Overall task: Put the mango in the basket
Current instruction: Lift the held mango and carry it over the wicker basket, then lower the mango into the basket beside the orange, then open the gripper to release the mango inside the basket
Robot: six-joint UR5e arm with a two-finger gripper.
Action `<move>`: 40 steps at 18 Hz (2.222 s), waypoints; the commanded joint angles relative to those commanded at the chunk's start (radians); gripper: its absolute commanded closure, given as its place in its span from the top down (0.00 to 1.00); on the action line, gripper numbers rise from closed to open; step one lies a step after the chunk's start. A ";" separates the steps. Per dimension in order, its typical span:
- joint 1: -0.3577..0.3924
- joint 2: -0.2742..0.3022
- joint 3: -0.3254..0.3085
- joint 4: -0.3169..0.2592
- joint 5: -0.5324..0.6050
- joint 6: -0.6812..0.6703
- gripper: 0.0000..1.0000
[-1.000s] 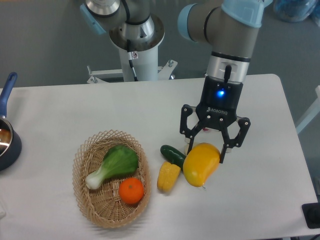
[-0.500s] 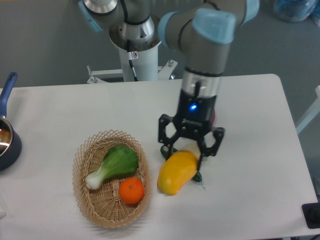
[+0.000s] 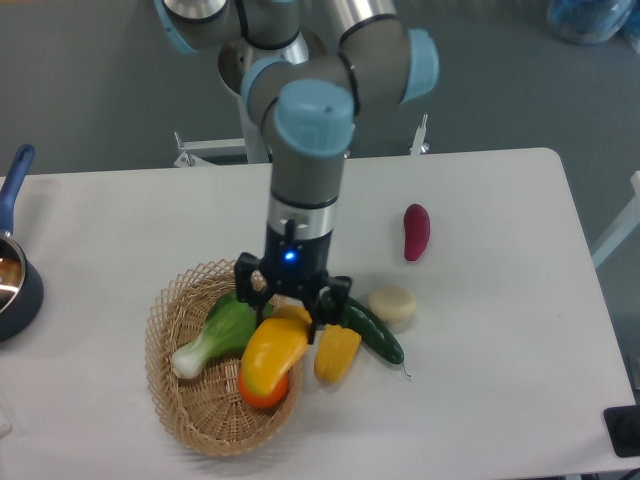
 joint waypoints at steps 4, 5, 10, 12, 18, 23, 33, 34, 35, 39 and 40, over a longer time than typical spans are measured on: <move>-0.020 -0.051 0.040 0.006 -0.006 -0.115 0.33; -0.032 -0.064 0.040 0.006 -0.006 -0.125 0.33; -0.054 -0.109 0.038 0.008 -0.006 -0.109 0.33; -0.069 -0.140 0.064 0.011 -0.006 -0.097 0.33; -0.103 -0.166 0.084 0.011 -0.017 -0.125 0.33; -0.104 -0.175 0.081 0.011 -0.031 -0.157 0.33; -0.123 -0.183 0.072 0.011 -0.031 -0.180 0.34; -0.123 -0.183 0.072 0.011 -0.031 -0.180 0.34; -0.123 -0.186 0.071 0.011 -0.031 -0.180 0.35; -0.121 -0.190 0.074 0.011 -0.029 -0.177 0.38; -0.121 -0.190 0.072 0.011 -0.028 -0.177 0.38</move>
